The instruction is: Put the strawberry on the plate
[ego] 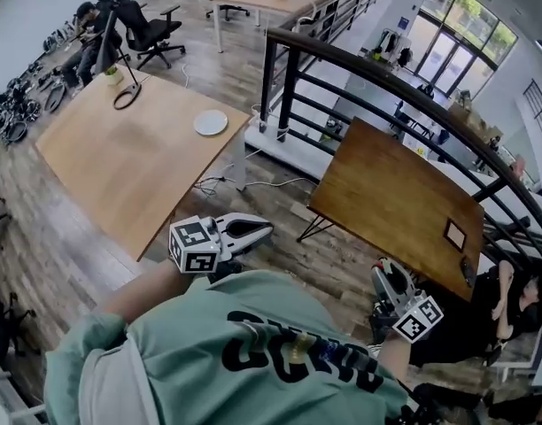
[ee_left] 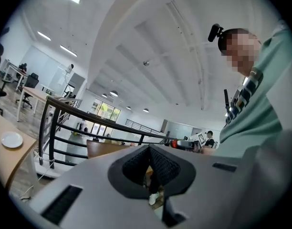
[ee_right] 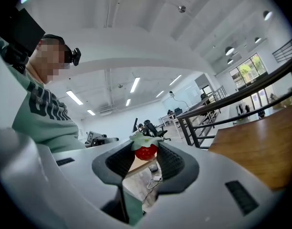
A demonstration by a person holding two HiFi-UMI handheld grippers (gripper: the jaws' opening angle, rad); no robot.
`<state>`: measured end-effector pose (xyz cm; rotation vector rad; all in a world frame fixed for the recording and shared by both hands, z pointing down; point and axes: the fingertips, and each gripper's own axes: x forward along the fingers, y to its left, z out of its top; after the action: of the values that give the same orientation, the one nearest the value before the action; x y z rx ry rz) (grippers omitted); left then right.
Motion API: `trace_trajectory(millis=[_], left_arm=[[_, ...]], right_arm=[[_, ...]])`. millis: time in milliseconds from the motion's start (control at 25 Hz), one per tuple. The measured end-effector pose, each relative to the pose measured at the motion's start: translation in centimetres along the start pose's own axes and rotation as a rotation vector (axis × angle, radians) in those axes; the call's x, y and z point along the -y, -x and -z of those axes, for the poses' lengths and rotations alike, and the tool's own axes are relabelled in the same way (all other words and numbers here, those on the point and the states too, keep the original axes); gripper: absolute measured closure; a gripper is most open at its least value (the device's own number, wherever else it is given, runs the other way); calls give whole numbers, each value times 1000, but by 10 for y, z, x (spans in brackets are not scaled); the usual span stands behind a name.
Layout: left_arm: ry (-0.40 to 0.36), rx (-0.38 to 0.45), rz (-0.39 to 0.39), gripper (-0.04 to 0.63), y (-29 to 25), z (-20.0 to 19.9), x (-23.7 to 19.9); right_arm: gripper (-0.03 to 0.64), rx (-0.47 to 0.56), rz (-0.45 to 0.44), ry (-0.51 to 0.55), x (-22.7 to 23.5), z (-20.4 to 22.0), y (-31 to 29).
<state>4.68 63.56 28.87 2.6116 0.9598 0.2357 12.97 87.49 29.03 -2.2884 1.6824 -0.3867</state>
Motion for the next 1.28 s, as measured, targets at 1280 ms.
trace_trajectory(millis=[1280], left_arm=[[97, 225, -334, 591, 151, -87, -374]], right_arm=[[482, -213, -372, 57, 69, -31, -500]])
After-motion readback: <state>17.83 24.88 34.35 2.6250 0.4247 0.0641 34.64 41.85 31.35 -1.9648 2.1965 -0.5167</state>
